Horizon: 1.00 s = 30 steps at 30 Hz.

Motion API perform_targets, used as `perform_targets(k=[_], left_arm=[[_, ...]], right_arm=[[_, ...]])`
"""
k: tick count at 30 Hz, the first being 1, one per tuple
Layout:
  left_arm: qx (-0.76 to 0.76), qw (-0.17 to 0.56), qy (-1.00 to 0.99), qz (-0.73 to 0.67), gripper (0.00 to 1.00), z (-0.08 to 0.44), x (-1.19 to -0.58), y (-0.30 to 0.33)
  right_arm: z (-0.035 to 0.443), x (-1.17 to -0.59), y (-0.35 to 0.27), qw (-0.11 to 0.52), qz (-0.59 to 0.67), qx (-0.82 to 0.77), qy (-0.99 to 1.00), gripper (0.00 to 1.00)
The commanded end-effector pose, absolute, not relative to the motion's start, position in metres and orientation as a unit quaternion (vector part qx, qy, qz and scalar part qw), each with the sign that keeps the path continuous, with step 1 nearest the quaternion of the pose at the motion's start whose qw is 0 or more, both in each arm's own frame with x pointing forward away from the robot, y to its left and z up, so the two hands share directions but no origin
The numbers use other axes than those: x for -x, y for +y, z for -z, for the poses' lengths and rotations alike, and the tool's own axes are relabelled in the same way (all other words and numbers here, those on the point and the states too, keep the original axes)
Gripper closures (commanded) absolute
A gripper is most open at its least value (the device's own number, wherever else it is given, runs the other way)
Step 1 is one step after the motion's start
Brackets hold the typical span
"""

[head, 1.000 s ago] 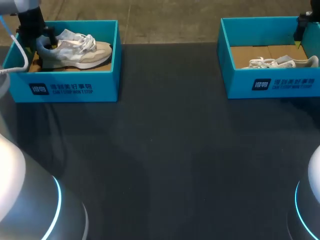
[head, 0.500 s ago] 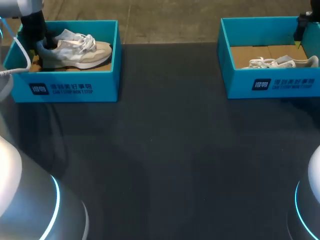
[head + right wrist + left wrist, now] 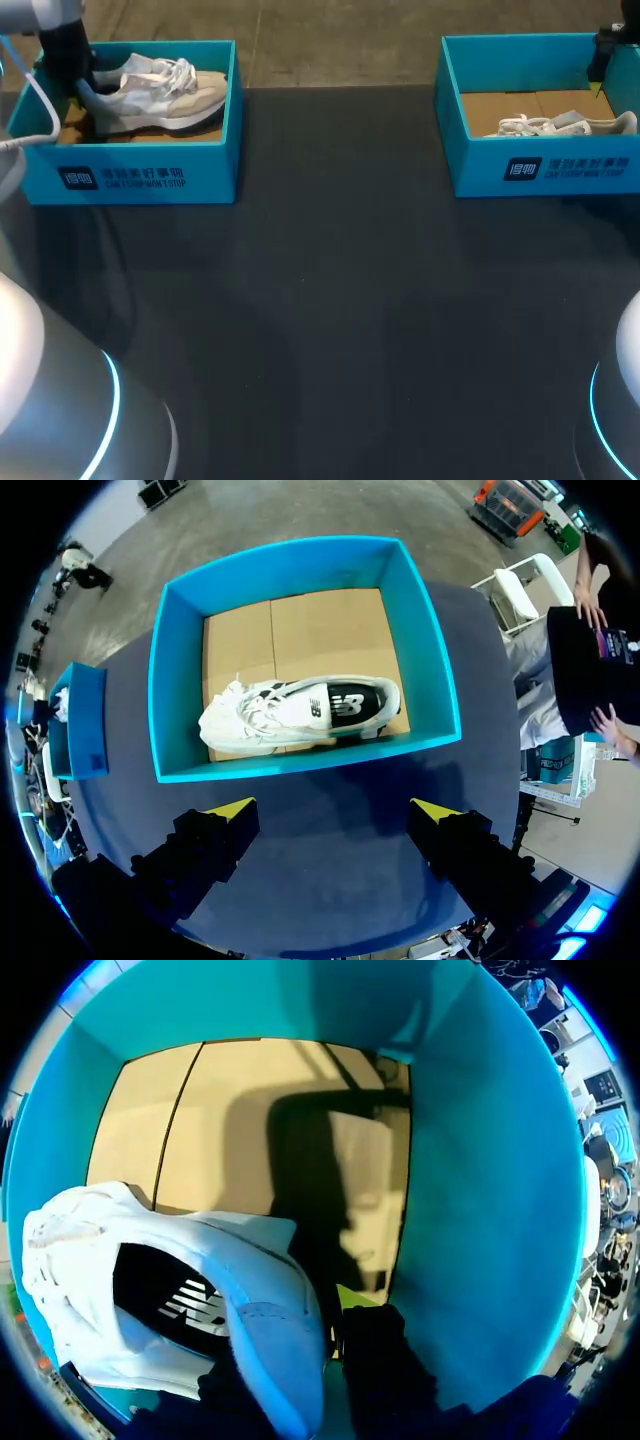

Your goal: Take the shoe out of the shoebox, open the shoe tongue, remove and reinsert the insole, then place the shoe into the shoebox

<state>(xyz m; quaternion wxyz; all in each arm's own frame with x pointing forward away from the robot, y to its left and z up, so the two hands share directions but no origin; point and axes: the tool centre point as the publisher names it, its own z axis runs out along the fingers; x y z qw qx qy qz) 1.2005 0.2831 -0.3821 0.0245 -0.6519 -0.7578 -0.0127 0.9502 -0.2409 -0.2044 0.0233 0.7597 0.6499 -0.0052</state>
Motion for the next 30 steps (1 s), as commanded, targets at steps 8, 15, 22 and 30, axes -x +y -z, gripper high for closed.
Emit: perform_targets(k=[8, 15, 22, 30], left_arm=[[0.648, 0.007, -0.761, 0.025, 1.00, 0.344, -1.187, 0.296], [0.634, -0.001, -0.773, 0.026, 1.00, 0.310, -1.176, 0.302], [0.613, -0.007, -0.788, 0.046, 1.00, 0.260, -1.160, 0.303], [0.594, -0.008, -0.803, 0.053, 1.00, 0.207, -1.142, 0.306]], right_arm=[[0.205, -0.950, -0.241, 0.024, 0.005, -0.760, 0.650, 0.00], [0.205, -0.950, -0.241, 0.024, 0.005, -0.760, 0.650, 0.00], [0.205, -0.950, -0.241, 0.024, 0.005, -0.760, 0.650, 0.00], [0.205, -0.950, -0.241, 0.024, 0.005, -0.760, 0.650, 0.00]])
